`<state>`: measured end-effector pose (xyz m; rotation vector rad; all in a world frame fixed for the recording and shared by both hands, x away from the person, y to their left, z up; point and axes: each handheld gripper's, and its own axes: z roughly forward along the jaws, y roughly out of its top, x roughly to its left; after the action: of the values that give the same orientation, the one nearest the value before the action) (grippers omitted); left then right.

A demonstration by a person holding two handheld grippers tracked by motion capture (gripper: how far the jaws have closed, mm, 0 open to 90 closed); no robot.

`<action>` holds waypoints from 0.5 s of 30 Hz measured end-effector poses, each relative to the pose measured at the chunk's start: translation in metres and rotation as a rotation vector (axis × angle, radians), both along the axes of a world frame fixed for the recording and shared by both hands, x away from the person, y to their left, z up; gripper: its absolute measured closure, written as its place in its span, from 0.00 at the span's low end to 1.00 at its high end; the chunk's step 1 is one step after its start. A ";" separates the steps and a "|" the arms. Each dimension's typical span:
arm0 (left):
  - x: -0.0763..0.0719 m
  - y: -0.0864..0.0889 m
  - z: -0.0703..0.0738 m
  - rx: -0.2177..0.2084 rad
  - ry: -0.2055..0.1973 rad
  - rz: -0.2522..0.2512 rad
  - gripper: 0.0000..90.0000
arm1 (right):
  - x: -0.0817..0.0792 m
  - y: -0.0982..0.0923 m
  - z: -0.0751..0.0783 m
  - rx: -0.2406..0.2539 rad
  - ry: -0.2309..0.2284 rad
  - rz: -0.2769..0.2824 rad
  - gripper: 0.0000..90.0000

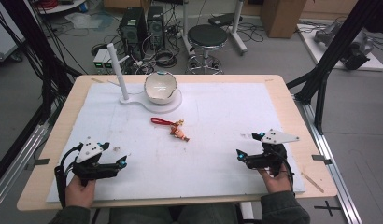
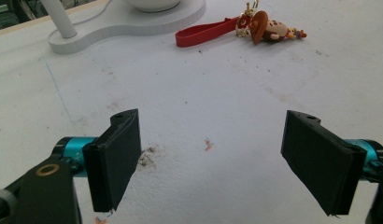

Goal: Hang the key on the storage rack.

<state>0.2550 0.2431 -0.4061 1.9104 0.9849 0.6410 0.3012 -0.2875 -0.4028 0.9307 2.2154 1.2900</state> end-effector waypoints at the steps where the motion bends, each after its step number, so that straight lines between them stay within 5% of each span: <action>1: 0.001 0.000 0.000 0.003 0.000 -0.004 0.23 | 0.001 0.000 -0.001 0.000 0.003 0.000 0.11; 15: 0.001 0.000 0.000 0.000 -0.003 -0.003 0.23 | 0.003 -0.001 -0.002 0.000 0.004 -0.001 0.11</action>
<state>0.2564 0.2427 -0.4061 1.9097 0.9797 0.6418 0.3044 -0.2888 -0.4050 0.9356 2.2175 1.2887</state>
